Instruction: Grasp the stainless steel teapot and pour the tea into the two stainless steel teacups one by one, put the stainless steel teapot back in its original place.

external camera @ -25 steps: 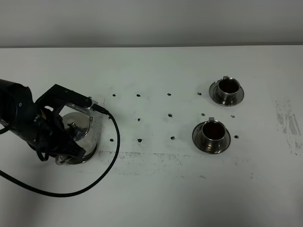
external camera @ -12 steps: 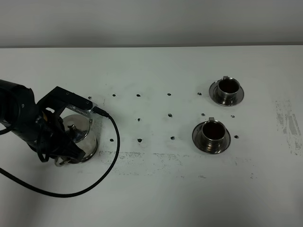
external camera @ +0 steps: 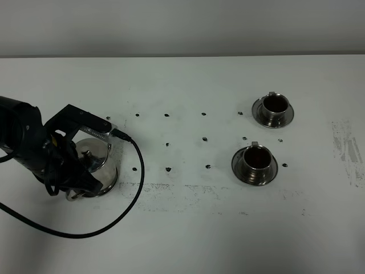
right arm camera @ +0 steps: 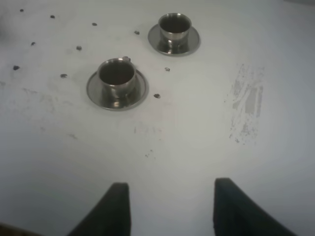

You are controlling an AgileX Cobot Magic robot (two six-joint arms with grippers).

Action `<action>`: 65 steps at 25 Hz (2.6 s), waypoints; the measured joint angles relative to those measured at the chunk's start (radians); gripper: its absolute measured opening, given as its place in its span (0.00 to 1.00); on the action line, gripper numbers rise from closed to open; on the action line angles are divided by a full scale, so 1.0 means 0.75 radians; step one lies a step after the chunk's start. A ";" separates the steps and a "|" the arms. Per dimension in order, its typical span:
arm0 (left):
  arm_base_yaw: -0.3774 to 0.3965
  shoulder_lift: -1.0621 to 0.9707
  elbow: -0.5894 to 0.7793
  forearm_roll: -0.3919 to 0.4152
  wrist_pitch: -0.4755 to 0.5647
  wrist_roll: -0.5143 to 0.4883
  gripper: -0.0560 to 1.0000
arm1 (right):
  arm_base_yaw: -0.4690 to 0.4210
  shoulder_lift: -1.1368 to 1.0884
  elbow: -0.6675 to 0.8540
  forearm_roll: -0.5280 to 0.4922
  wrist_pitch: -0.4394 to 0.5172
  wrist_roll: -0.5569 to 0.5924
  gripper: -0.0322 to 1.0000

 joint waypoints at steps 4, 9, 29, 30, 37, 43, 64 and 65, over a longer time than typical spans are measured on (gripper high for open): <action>0.000 0.000 0.000 0.000 0.000 0.000 0.26 | 0.000 0.000 0.000 0.000 0.000 0.000 0.41; 0.000 0.000 0.000 0.000 0.000 0.000 0.35 | 0.000 0.000 0.000 0.000 0.000 0.000 0.41; 0.000 0.000 0.000 0.000 0.011 -0.006 0.38 | 0.000 0.000 0.000 0.000 0.000 0.000 0.41; 0.000 0.000 0.000 0.000 0.011 -0.006 0.38 | 0.000 0.000 0.000 0.000 0.000 0.000 0.41; 0.000 0.000 0.000 0.000 0.014 -0.010 0.46 | 0.000 0.000 0.000 0.000 0.000 0.000 0.41; 0.000 -0.004 0.000 0.000 0.020 -0.012 0.52 | 0.000 0.000 0.000 0.000 0.000 0.000 0.41; 0.000 -0.444 0.000 0.039 0.099 -0.012 0.52 | 0.000 0.000 0.000 0.000 0.000 0.000 0.41; 0.000 -0.445 0.000 0.039 0.118 -0.013 0.52 | 0.000 0.000 0.000 0.000 0.000 0.000 0.41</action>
